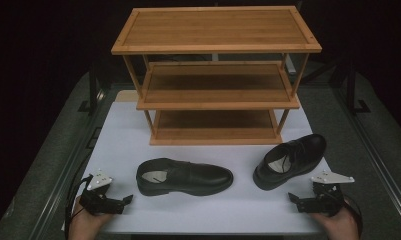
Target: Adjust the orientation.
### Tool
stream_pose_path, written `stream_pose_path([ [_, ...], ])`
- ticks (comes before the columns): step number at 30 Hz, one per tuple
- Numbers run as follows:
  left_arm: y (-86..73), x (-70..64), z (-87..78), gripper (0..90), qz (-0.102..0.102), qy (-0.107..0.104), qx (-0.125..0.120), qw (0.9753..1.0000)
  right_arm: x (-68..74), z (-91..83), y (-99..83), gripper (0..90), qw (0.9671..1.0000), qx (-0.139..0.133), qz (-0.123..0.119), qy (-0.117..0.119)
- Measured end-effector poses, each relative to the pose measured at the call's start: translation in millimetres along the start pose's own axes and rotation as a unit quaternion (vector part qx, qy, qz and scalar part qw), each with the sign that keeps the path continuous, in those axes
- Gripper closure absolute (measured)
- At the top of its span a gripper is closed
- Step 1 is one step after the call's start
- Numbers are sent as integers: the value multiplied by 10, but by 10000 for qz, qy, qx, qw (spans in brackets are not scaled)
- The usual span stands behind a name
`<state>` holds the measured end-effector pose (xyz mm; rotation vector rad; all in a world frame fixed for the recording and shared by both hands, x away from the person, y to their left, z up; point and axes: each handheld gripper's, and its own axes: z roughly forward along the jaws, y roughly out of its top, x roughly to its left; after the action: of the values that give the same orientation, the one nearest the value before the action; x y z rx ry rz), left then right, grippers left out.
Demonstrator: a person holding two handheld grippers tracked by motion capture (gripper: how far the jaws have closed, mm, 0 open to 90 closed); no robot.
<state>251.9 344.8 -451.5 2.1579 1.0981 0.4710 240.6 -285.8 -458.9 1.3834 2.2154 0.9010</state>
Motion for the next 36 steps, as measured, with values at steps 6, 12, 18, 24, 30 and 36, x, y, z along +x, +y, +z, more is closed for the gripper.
stream_pose_path([
  [6, 2, 0, 1, 0, -6, 1, 3, 10000, 2, -1, 2, 0, 10000, 7, 8, -1],
  [12, 8, -4, -12, 3, 19, 13, -15, 10000, 6, -68, -4, 138, 9999, -84, 74, 46],
  [18, 21, -9, -71, 153, 5, -126, -111, 9999, 56, -167, 3, 288, 9996, -230, 137, 124],
  [24, 58, 3, -192, 492, -14, -358, -224, 9991, 111, -244, 42, 581, 9980, -350, 110, 520],
  [30, 152, 71, -252, 880, -137, -643, -309, 9974, 227, -281, 117, 873, 9940, -441, -54, 1000],
  [36, 258, 103, -265, 900, -89, -598, -336, 9976, 388, -252, 244, 897, 9901, -426, -220, 1322],
])
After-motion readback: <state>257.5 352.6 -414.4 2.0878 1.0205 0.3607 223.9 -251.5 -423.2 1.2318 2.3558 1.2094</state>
